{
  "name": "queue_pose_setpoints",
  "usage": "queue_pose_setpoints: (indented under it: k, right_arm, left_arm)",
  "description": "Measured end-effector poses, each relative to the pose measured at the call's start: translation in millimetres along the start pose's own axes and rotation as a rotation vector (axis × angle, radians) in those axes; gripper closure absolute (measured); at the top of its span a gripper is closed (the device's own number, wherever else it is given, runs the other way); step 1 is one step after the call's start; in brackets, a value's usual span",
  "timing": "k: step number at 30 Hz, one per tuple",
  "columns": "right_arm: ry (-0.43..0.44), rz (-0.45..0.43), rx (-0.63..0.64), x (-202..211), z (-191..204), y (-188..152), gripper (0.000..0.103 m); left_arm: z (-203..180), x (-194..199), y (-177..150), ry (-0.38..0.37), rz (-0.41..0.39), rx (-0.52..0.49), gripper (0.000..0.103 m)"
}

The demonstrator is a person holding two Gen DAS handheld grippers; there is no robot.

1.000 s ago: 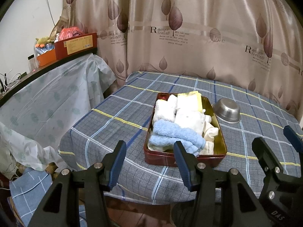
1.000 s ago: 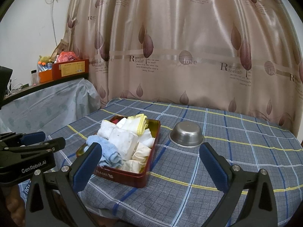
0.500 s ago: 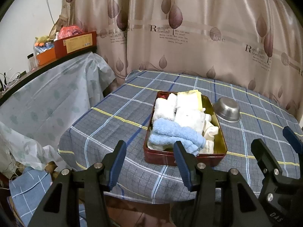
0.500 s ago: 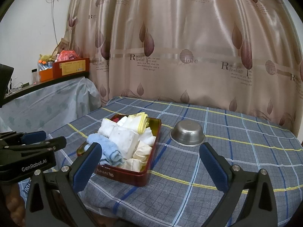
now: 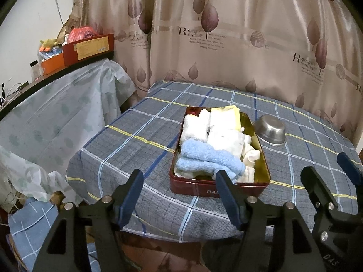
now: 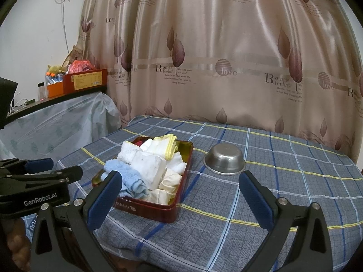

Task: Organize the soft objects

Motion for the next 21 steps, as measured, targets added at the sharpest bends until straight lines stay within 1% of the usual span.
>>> queue_pose_setpoints:
  k: [5,6,7,10,12,15,18,21]
  right_arm:
    - [0.000,0.002,0.001,0,0,-1,0.001]
    - [0.000,0.003,0.000,0,0,-1,0.001]
    - [-0.001,0.001,0.001,0,-1,0,0.001]
    - [-0.005,0.004,-0.001,2,0,-5,0.001]
    - [-0.007,0.009,-0.002,4,-2,-9,0.001]
    - [-0.016,0.015,-0.004,7,-10,-15,0.001]
    - [-0.054,0.024,-0.037,5,-39,-16,0.001]
    - [-0.143,0.066,-0.110,0,-97,-22,0.001]
  left_arm:
    - [-3,-3,-1,-0.011,0.013,-0.011,0.033]
    - [-3,-3,-2,-0.008,0.012,-0.009,0.030]
    - [-3,-3,-1,-0.003,0.008,-0.007,0.027]
    - [0,1,0,-0.005,-0.042,0.014,0.026]
    - [-2,2,-1,-0.009,-0.047,0.008,0.026]
    - [-6,1,-2,0.010,-0.049,-0.020,0.026]
    - [-7,2,-2,0.009,-0.043,-0.021,0.025]
    - [-7,-3,-4,-0.008,-0.002,-0.014,0.025]
Point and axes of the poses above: each gripper's, at about its wrist camera, not at the fingertips, and x roughly against the way its jaws point, z to its left, y to its top, the point moved 6 cm from there along -x, roughly the way its jaws point, and after that the axes turned 1 degree about -z, right-handed, at the moved point
